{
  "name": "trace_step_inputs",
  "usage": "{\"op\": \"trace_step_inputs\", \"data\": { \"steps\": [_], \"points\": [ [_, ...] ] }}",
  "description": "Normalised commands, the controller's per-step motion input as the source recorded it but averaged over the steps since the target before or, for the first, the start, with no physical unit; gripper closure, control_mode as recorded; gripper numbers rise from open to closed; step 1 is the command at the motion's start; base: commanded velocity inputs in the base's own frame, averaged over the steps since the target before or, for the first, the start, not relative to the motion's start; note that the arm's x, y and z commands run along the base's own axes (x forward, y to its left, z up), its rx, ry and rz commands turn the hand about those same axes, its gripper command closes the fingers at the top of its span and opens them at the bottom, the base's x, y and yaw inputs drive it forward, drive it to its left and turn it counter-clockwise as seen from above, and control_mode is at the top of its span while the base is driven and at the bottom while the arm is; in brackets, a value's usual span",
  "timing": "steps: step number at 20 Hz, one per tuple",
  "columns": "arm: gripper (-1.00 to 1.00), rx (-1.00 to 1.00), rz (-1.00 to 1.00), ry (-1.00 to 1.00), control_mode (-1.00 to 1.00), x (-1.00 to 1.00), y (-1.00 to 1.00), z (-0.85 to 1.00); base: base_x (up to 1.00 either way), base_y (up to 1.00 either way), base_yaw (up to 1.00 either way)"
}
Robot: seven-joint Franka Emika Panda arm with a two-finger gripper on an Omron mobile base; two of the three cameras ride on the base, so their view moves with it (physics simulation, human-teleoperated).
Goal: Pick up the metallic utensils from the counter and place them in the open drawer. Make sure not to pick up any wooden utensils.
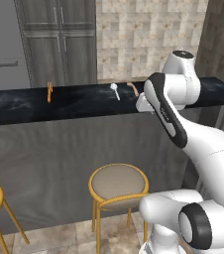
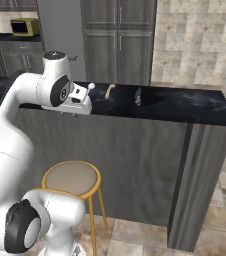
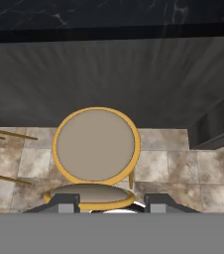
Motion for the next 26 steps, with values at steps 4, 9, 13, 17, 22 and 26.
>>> {"op": "trace_step_inputs", "data": {
  "steps": [4,9,13,17,22,26],
  "points": [
    [-1.0,0.0,0.0,0.0,1.0,0.02,0.0,0.0,0.07,0.01,0.0],
    [-1.0,0.0,0.0,0.0,1.0,0.0,0.0,0.0,0.1,0.0,0.0],
    [-1.0,0.0,0.0,0.0,1.0,0.0,0.0,0.0,0.3,-0.05,0.0],
    [-1.0,0.0,0.0,0.0,1.0,0.0,0.0,0.0,0.48,-0.18,0.0],
    [-1.0,0.0,0.0,0.0,1.0,0.0,0.0,0.0,0.8,-0.15,0.0],
    [-1.0,0.0,0.0,0.0,1.0,0.0,0.0,0.0,0.82,-0.17,0.0]
  ]
}}
